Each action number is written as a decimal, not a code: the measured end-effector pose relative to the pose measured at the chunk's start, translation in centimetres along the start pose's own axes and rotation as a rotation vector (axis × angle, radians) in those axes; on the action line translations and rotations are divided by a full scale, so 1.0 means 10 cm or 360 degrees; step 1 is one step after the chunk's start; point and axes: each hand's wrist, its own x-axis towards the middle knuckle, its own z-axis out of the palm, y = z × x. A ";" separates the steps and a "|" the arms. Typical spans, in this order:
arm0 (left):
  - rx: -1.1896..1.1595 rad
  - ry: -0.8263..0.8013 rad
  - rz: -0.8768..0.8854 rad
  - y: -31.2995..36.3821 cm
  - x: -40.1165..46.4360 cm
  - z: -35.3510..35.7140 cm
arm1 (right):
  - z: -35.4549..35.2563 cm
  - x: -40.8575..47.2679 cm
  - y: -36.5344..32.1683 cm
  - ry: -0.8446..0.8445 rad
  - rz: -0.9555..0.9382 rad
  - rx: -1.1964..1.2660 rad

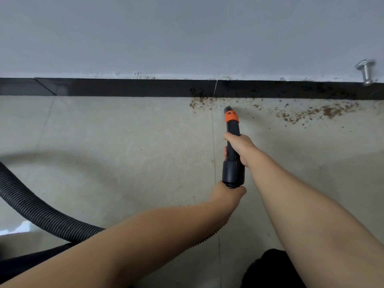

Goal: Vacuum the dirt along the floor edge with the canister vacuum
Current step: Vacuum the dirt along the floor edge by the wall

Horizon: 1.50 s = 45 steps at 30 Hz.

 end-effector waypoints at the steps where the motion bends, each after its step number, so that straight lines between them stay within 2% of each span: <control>1: -0.0012 0.0031 -0.0002 -0.01 0.00 -0.04 | 0.07 0.00 -0.01 -0.0040 -0.0004 -0.0022; 6: -0.0113 0.0192 -0.0015 -0.22 -0.05 -0.29 | 0.51 -0.07 0.08 -0.0323 -0.0003 -0.0152; 9: -0.0096 0.0295 -0.0030 -0.29 -0.04 -0.46 | 0.72 -0.09 0.12 -0.0396 -0.0030 -0.0133; 14: 0.0017 0.0297 0.0004 -0.18 0.06 -0.56 | 0.75 0.02 0.04 -0.0278 -0.0077 -0.0059; 20: 0.0152 0.0021 0.0050 -0.03 0.17 -0.28 | 0.23 0.11 0.02 -0.0007 -0.0017 0.0086; 25: 0.0187 -0.0076 0.0066 0.05 0.22 -0.03 | -0.10 0.15 -0.03 0.0094 0.0021 0.0121; 29: 0.0140 0.0004 0.0069 0.05 0.21 -0.04 | -0.02 0.16 -0.08 0.0029 0.0030 0.0085; 38: -0.0085 0.0282 0.0005 -0.14 0.09 -0.35 | 0.63 0.05 -0.03 -0.0349 -0.0021 -0.0147; 42: -0.0064 0.0322 0.0027 -0.05 0.13 -0.46 | 0.72 0.08 -0.14 -0.0340 -0.0050 -0.0148; 45: -0.0028 0.0253 0.0034 0.02 0.19 -0.40 | 0.60 0.12 -0.18 -0.0257 -0.0049 -0.0103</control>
